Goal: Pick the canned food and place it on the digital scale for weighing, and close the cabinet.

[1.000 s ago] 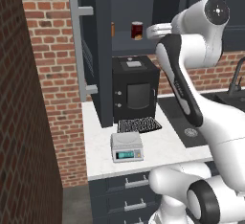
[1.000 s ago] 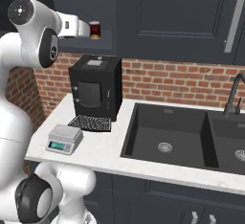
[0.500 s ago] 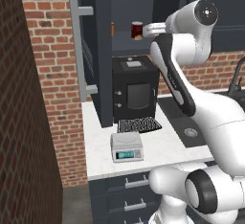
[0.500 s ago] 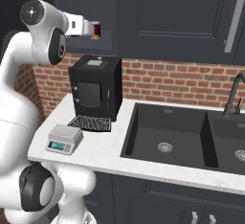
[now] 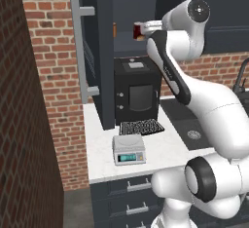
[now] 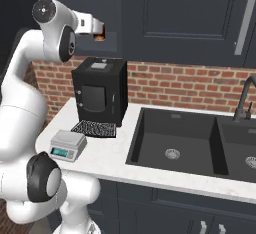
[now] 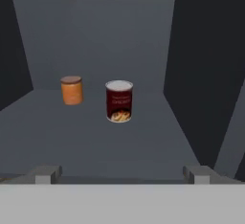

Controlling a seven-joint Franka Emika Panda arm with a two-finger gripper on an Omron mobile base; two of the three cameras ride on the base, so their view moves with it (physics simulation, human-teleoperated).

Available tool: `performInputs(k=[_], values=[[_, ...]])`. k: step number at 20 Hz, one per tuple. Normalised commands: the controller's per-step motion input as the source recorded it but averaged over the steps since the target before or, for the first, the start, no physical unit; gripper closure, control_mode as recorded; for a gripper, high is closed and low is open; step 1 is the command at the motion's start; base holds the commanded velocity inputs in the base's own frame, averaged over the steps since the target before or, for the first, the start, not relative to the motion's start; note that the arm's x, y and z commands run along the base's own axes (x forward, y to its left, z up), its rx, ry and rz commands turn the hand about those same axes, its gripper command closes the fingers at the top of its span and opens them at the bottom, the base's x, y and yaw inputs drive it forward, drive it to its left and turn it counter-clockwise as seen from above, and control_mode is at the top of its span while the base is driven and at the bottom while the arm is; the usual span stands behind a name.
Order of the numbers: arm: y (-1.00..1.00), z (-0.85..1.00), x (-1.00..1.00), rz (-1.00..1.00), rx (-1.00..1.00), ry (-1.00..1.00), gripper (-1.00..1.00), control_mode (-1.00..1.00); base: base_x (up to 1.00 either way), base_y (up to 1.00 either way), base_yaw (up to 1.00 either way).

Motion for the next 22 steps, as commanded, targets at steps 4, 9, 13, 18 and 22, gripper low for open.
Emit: performInputs(k=[4, 9, 13, 18, 22], values=[[0.05, 0.00, 0.47, 0.00, 0.00, 0.00, -1.00, -1.00, 0.00, 0.00, 0.00], [0.03, 0.02, 0.36, -0.01, 0.00, 0.00, -1.00, -1.00, 0.00, 0.00, 0.00], [0.00, 0.00, 0.37, 0.00, 0.00, 0.00, -1.00, -1.00, 0.00, 0.00, 0.00], [0.00, 0.00, 0.45, 0.00, 0.00, 0.00, -1.00, -1.00, 0.00, 0.00, 0.00], [0.05, 0.00, 0.48, 0.00, 0.00, 0.00, -1.00, -1.00, 0.00, 0.00, 0.00]])
